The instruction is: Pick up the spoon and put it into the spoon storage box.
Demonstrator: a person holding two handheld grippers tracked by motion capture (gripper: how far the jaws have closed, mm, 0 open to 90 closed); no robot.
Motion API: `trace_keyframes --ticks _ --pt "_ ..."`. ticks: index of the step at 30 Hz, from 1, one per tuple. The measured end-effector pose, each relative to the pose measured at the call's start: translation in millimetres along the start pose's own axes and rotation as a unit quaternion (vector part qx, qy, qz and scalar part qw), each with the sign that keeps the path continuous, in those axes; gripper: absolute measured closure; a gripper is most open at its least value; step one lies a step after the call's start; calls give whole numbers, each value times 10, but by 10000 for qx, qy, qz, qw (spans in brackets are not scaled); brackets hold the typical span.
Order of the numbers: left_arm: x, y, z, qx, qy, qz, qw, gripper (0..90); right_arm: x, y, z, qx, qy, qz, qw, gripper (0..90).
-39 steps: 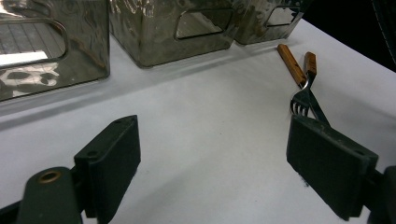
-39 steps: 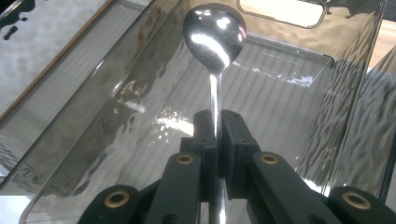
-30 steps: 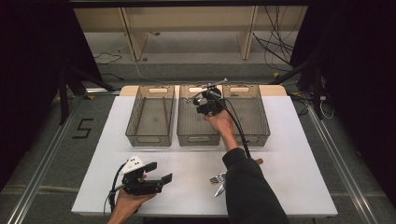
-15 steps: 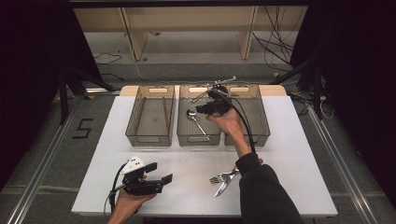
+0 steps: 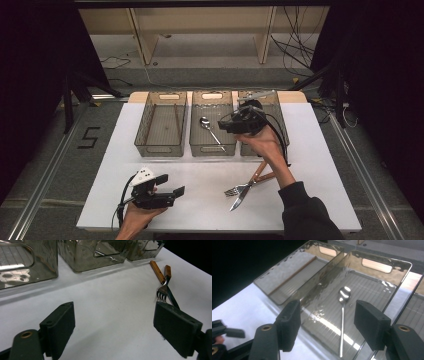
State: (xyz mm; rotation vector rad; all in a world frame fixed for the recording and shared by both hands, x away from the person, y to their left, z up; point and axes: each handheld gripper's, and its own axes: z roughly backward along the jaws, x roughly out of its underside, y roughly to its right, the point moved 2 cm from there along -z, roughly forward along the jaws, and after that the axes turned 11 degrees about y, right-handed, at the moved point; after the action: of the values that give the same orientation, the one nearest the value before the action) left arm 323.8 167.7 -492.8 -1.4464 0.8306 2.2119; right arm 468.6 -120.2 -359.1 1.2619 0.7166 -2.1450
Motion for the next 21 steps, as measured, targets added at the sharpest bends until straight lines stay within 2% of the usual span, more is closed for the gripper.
trace_keyframes --ticks 10,14,21 --pt "0 5 -2 10 -14 25 10000 171 104 -46 175 -25 80 132 9999 354" --pt "-7 5 -1 25 19 59 10000 171 170 -45 236 25 23 259 9997 347" --pt "-14 16 -3 41 20 64 10000 171 326 -23 435 39 102 248 9996 343"
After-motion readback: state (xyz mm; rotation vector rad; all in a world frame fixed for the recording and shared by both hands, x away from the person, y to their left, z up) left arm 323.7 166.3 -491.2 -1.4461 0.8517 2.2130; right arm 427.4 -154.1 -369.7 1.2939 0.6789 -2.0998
